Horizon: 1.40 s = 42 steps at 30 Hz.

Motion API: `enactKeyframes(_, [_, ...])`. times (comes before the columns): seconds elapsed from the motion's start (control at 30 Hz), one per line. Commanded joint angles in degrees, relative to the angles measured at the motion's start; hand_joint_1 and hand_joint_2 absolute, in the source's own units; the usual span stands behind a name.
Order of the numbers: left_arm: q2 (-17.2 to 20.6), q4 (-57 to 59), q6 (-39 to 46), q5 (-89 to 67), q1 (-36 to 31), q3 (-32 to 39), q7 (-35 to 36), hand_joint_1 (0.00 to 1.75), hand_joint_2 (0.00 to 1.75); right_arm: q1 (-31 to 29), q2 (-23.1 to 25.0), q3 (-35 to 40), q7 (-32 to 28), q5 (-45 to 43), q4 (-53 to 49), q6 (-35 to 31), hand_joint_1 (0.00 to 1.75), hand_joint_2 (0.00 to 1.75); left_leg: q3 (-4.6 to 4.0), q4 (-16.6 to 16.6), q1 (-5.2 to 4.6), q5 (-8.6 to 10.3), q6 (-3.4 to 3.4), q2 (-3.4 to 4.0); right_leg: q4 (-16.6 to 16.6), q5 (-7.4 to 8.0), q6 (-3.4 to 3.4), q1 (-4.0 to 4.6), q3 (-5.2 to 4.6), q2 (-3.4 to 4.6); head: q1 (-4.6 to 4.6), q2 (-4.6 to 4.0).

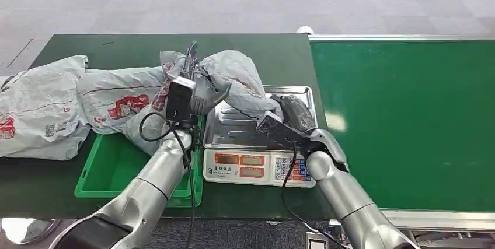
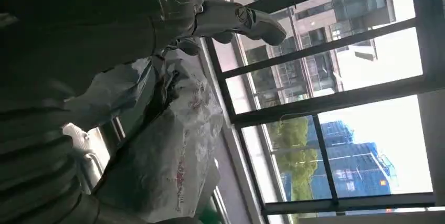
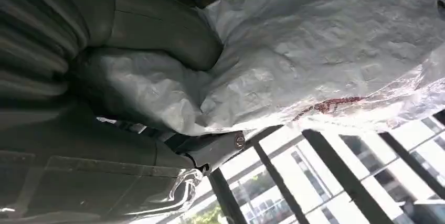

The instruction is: Moved the parcel from conveyor to table for the left to box.

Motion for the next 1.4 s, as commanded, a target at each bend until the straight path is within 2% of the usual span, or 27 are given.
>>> enactKeyframes(0.03, [2.5, -0.7, 1.9, 0.8, -0.8, -2.4, 0.3, 0.0, 1.75, -7.2, 0.8, 6.4, 0.3, -2.3, 12.9, 2.7, 0.0, 1.75, 0.41, -0.1, 0.0, -0.12, -0.01, 0.46, -0.1, 0.0, -0.07, 0.03, 0.28, 0.34, 0.0, 0.0])
enactKeyframes(0.4, [3.7, -3.8, 7.4, 0.7, 1.4, -3.8, 0.3, 0.0, 1.75, -9.5, 1.5, 7.3, 1.7, -3.0, 14.8, -0.9, 0.0, 1.75, 0.28, -0.1, 0.0, -0.09, -0.01, 0.33, -0.1, 0.0, -0.04, 0.02, 0.2, 0.25, 0.0, 0.0])
enactKeyframes(0.5, [4.1, -4.6, 8.8, 0.0, 1.9, -5.3, 0.3, 0.0, 1.75, -9.5, 1.8, 5.7, 1.6, -3.5, 13.1, -6.6, 0.0, 1.75, 0.23, -0.1, -0.01, -0.07, -0.01, 0.29, -0.1, 0.0, -0.04, 0.0, 0.14, 0.21, 0.0, 0.0])
enactKeyframes(0.53, [4.1, -5.1, 9.8, -0.4, 2.0, -6.1, 0.3, 0.0, 1.75, -9.2, 1.9, 4.7, 0.8, -3.9, 11.6, -10.4, 0.0, 1.75, 0.2, 0.0, -0.02, -0.06, -0.01, 0.26, 0.0, -0.01, -0.04, 0.0, 0.12, 0.19, 0.0, 0.0])
enactKeyframes(0.57, [3.9, -4.9, 10.0, -0.7, 1.7, -6.6, 0.3, 0.0, 1.75, -8.7, 2.1, 3.5, -0.7, -4.8, 9.9, -13.2, 0.0, 1.75, 0.49, -0.1, 0.01, -0.13, -0.02, 0.41, -0.2, -0.02, -0.08, 0.04, 0.38, 0.28, 0.0, 0.0])
enactKeyframes(0.6, [3.6, -4.6, 10.1, -0.8, 1.4, -6.9, 0.3, 0.0, 1.75, -8.2, 2.2, 2.2, -2.8, -7.6, 8.6, -13.0, 0.0, 1.75, 0.12, 0.0, -0.04, -0.03, -0.01, 0.17, 0.0, 0.0, -0.03, -0.03, 0.05, 0.12, 0.0, 0.0])
enactKeyframes(0.7, [2.6, -3.4, 10.0, -0.9, -0.1, -7.6, 0.3, 0.0, 1.75, -6.5, 2.2, -0.3, -8.9, -15.9, 4.7, -10.2, 0.0, 1.75, 0.22, 0.0, 0.01, -0.08, -0.02, 0.15, 0.0, -0.06, -0.06, 0.03, 0.18, 0.06, 0.0, 0.0])
enactKeyframes(0.87, [1.4, 0.2, 7.8, 0.1, -3.0, -7.8, 0.3, 0.0, 1.75, -5.7, 1.7, -1.8, -13.9, -25.3, 1.8, -5.3, 0.0, 1.75, 0.19, 0.0, 0.02, -0.06, -0.02, 0.07, 0.0, -0.08, -0.06, 0.04, 0.15, -0.02, 0.0, 0.0])
enactKeyframes(0.9, [1.3, 0.6, 7.8, 0.1, -3.2, -7.8, 0.3, 0.0, 1.75, -5.6, 1.6, -2.0, -14.1, -27.6, 1.7, -3.3, 0.0, 0.0, 0.09, 0.0, 0.04, -0.03, -0.01, 0.01, 0.0, -0.04, -0.04, 0.06, 0.07, -0.06, 0.0, 0.0])
enactKeyframes(0.97, [1.2, 1.0, 7.6, 0.4, -3.4, -7.8, 0.3, 0.0, 1.75, -5.4, 1.4, -2.5, -14.4, -31.2, 1.8, -0.2, 0.0, 0.0, 0.13, 0.0, 0.0, -0.03, 0.0, 0.06, 0.0, -0.04, -0.03, 0.02, 0.07, -0.01, 0.0, 0.0])
enactKeyframes(1.03, [1.5, 0.6, 7.5, 0.6, -2.9, -8.1, 0.3, 0.0, 1.75, -4.8, 1.4, -4.0, -13.9, -38.6, 2.5, 5.6, 0.0, 0.0, 0.27, 0.0, 0.03, -0.06, 0.0, 0.09, -0.1, -0.05, -0.04, 0.06, 0.23, -0.01, 0.0, 0.0])
enactKeyframes(1.1, [1.9, -0.1, 7.6, 0.7, -2.3, -8.5, 0.3, 0.0, 1.75, -4.9, 1.1, -4.4, -13.8, -41.4, 3.6, 7.4, 0.0, 0.0, 0.31, -0.1, 0.0, -0.04, 0.0, 0.1, -0.1, -0.05, -0.04, 0.03, 0.26, 0.0, 0.0, 0.0])
enactKeyframes(1.17, [2.1, -0.4, 7.6, 0.7, -2.0, -8.6, 0.3, 0.0, 1.75, -5.3, 1.1, -4.7, -13.7, -42.1, 4.3, 7.7, 0.0, 0.0, 0.28, -0.1, 0.02, -0.04, 0.0, 0.1, -0.1, -0.03, -0.04, 0.05, 0.22, 0.01, 0.0, 0.0])
enactKeyframes(1.23, [2.2, 0.1, 7.1, 0.3, -2.2, -9.3, 0.3, 0.0, 1.75, -6.4, 1.5, -6.6, -12.3, -46.7, 6.8, 8.9, 0.0, 0.0, 0.25, 0.0, 0.0, -0.03, -0.01, 0.13, -0.1, -0.03, -0.05, 0.02, 0.17, 0.05, 0.0, 0.0])
enactKeyframes(1.3, [2.1, 2.0, 5.7, -0.9, -3.2, -10.1, 0.3, 0.0, 1.75, -8.2, 0.8, -8.2, -11.3, -49.9, 10.4, 7.4, 0.0, 0.0, 0.2, 0.0, 0.01, -0.03, 0.0, 0.14, -0.1, -0.01, -0.04, 0.03, 0.12, 0.07, 0.0, 0.0])
enactKeyframes(1.4, [2.1, 2.0, 5.7, -0.9, -3.2, -10.1, 0.3, 0.0, 1.75, -8.2, 0.7, -8.3, -11.3, -50.0, 10.5, 7.4, 0.0, 0.0, 0.29, 0.0, 0.01, -0.05, 0.01, 0.18, -0.1, -0.01, -0.04, 0.04, 0.22, 0.09, 0.0, 0.0])
